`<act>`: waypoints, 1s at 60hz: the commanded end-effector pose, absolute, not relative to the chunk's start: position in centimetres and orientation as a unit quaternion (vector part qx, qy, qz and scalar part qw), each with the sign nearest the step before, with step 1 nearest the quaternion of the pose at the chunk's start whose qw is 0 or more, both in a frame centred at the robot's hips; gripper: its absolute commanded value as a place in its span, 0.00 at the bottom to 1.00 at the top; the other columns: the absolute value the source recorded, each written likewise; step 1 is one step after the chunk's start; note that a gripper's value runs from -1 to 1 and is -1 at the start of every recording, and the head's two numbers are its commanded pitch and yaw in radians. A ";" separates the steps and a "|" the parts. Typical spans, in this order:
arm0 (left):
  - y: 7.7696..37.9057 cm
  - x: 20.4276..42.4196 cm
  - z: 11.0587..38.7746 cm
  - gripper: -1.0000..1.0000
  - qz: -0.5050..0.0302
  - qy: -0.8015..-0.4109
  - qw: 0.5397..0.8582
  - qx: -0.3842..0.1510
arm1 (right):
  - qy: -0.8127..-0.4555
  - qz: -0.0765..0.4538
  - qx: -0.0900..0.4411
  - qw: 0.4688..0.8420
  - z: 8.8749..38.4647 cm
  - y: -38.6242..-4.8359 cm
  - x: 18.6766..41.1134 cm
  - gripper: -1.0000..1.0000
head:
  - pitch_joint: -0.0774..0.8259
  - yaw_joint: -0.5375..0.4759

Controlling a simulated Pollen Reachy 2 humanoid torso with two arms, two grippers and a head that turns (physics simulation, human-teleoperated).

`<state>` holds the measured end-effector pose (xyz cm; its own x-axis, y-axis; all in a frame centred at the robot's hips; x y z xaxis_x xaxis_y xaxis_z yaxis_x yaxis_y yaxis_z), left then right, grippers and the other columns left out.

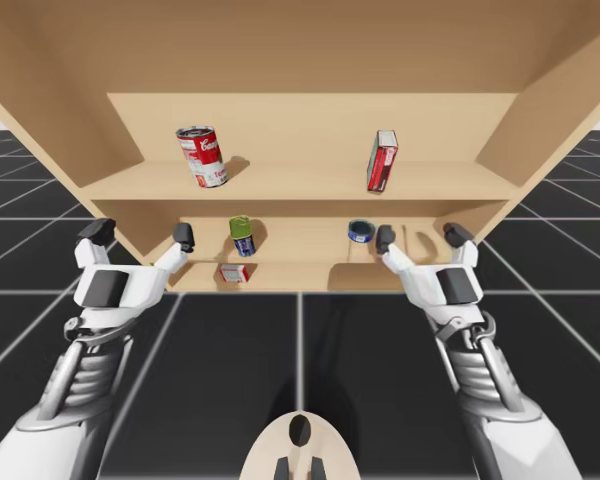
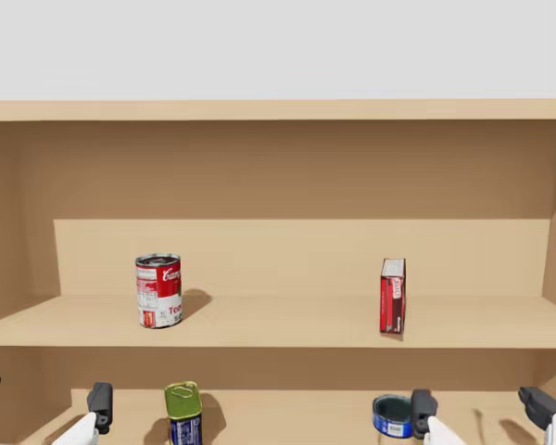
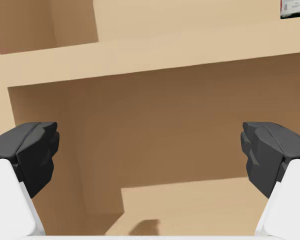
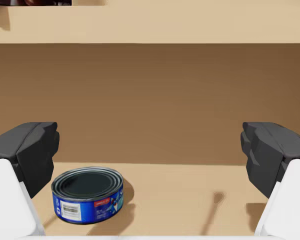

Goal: Find the tomato soup can on the shelf and bring it to me.

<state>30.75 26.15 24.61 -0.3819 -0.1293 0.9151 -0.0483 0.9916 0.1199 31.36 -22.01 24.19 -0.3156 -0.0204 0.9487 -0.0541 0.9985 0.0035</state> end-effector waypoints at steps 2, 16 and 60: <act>26.1 30.8 24.6 0.00 -0.037 -0.829 0.555 0.052 | -0.811 -0.019 0.037 0.584 24.0 -21.3 31.1 0.00 | 0.10 0.55; 26.2 30.7 24.6 0.00 -0.034 -0.829 0.557 0.048 | -0.805 -0.003 0.044 0.591 24.0 -21.2 31.1 0.00 | 0.17 0.64; 21.8 23.3 35.3 0.00 -0.106 -0.784 0.608 -0.065 | -0.804 -0.010 0.034 0.593 24.1 -21.5 31.2 0.00 | 0.22 0.80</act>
<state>25.13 23.08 31.39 -0.2534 -0.0301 0.9669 0.1584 0.9847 0.0722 31.28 -21.95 24.24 -0.2976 -0.0455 0.9536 -0.0450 0.9984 0.0336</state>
